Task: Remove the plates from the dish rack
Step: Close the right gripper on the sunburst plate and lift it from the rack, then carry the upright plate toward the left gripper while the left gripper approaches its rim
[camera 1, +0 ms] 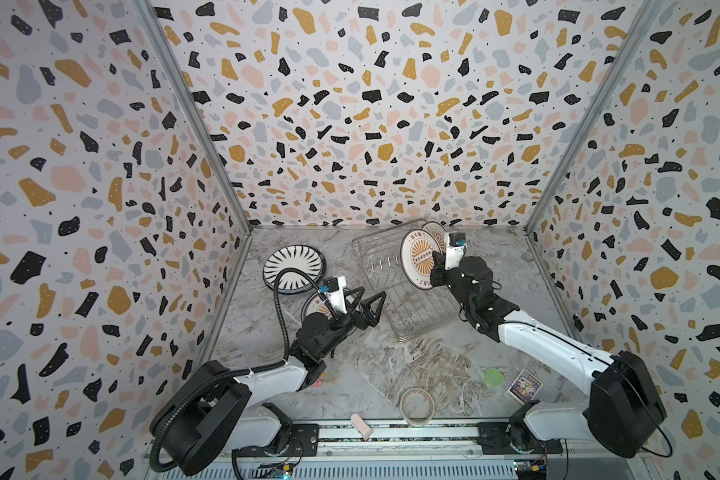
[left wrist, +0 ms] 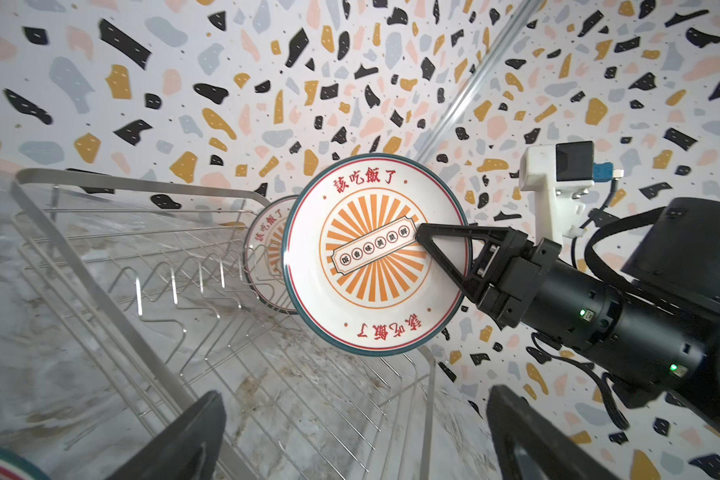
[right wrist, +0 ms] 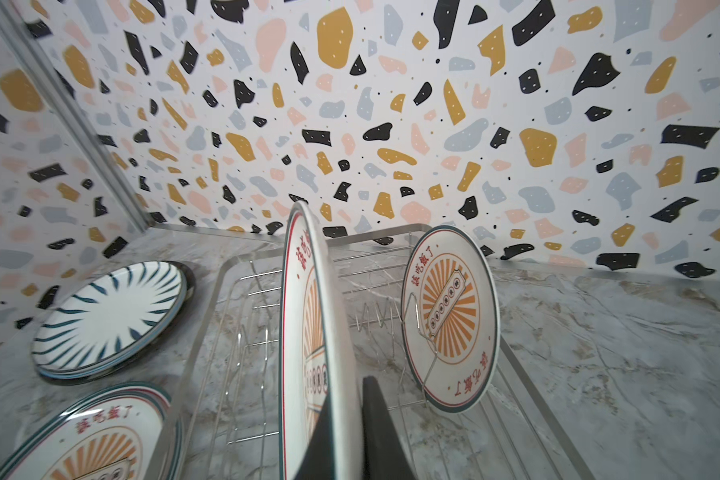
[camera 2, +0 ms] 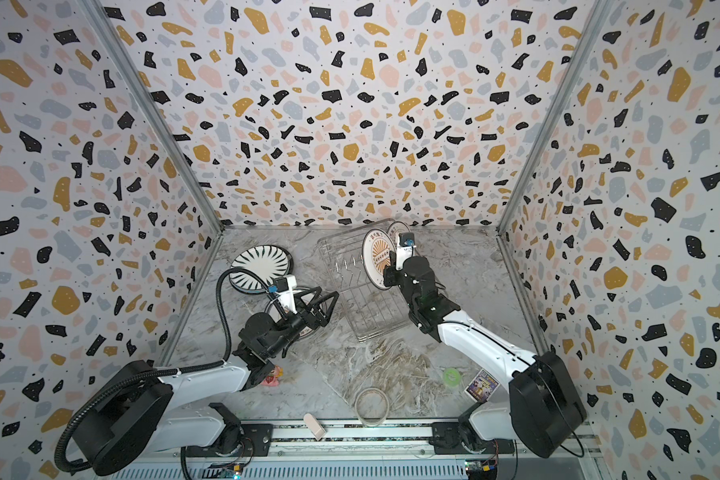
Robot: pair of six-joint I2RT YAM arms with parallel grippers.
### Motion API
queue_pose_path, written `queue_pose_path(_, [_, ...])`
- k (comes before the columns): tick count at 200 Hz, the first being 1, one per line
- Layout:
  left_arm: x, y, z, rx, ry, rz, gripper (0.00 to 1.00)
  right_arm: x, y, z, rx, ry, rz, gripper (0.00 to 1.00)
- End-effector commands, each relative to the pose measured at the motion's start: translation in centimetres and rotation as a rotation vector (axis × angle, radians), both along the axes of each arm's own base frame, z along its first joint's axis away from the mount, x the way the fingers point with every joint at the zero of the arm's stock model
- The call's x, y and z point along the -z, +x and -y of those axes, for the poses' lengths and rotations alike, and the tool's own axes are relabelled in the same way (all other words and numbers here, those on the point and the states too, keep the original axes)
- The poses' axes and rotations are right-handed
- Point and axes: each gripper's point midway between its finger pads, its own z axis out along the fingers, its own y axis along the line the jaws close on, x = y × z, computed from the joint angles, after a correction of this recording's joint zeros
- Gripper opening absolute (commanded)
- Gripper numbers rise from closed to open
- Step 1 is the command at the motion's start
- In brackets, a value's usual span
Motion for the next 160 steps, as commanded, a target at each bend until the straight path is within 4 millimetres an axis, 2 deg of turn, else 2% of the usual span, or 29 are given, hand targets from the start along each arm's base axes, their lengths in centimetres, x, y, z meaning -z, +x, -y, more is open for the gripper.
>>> queue_pose_path(1, [-2.2, -1.6, 0.6, 0.073, -0.012, 0.096, 1.00, -3.9, -1.7, -0.1, -0.118, 0.170, 0.085, 0.03])
queue_pose_path(27, [-1.9, -1.8, 0.0, 0.051, 0.016, 0.093, 1.00, -3.1, -2.9, 0.7, -0.187, 0.233, 0.064, 0.03])
queue_pose_path(59, [-2.4, -3.9, -1.0, 0.076, -0.045, 0.157, 1.00, -3.0, -4.8, 1.0, -0.310, 0.328, 0.067, 0.03])
queue_pose_path(94, [-1.6, -4.2, -1.1, 0.079, -0.012, 0.142, 1.00, -3.1, -7.6, 0.0, -0.478, 0.406, 0.071, 0.03])
queue_pose_path(133, [-0.8, -5.1, -1.1, 0.112, -0.031, 0.139, 1.00, -2.5, -9.3, -0.8, -0.575, 0.451, 0.051, 0.03])
queue_pose_path(160, [-1.3, -5.4, -1.1, 0.127, -0.081, 0.137, 1.00, -2.4, -11.1, -1.7, -0.685, 0.493, 0.042, 0.03])
